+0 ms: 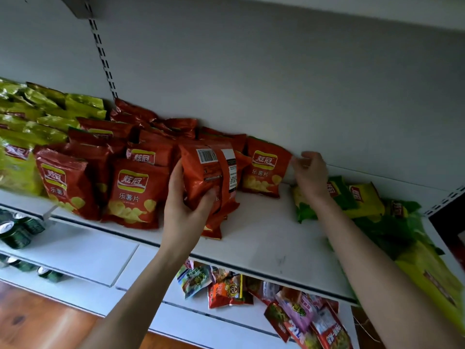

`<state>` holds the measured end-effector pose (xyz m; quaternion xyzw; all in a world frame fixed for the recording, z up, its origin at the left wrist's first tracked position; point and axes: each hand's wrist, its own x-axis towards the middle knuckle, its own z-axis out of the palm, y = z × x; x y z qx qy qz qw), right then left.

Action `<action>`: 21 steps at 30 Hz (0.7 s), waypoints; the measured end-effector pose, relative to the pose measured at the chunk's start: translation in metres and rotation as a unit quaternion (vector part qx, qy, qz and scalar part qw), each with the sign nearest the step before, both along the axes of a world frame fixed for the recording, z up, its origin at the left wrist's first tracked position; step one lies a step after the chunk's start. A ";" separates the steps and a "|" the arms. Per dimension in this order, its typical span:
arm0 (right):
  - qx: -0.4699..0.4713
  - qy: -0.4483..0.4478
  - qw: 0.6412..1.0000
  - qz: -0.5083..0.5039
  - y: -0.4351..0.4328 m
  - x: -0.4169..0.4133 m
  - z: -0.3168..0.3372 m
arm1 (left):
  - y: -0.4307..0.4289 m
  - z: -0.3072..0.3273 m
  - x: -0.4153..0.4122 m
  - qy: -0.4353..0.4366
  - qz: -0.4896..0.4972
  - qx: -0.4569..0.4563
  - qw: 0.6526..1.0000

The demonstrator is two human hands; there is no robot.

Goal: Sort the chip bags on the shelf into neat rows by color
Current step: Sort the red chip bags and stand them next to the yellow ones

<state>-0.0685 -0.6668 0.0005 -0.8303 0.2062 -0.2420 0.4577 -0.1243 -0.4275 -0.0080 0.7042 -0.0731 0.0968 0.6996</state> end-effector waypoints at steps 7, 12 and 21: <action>0.070 0.026 0.973 0.219 0.054 -0.063 0.067 | -0.042 -0.008 -0.004 -0.119 -0.065 0.185 0.973; 0.009 -0.002 0.991 0.132 0.047 -0.077 0.060 | -0.048 -0.014 -0.014 -0.172 -0.155 0.231 0.945; 0.306 -0.002 0.939 0.156 0.021 -0.094 0.063 | -0.032 -0.001 -0.019 0.071 -0.193 -0.059 0.977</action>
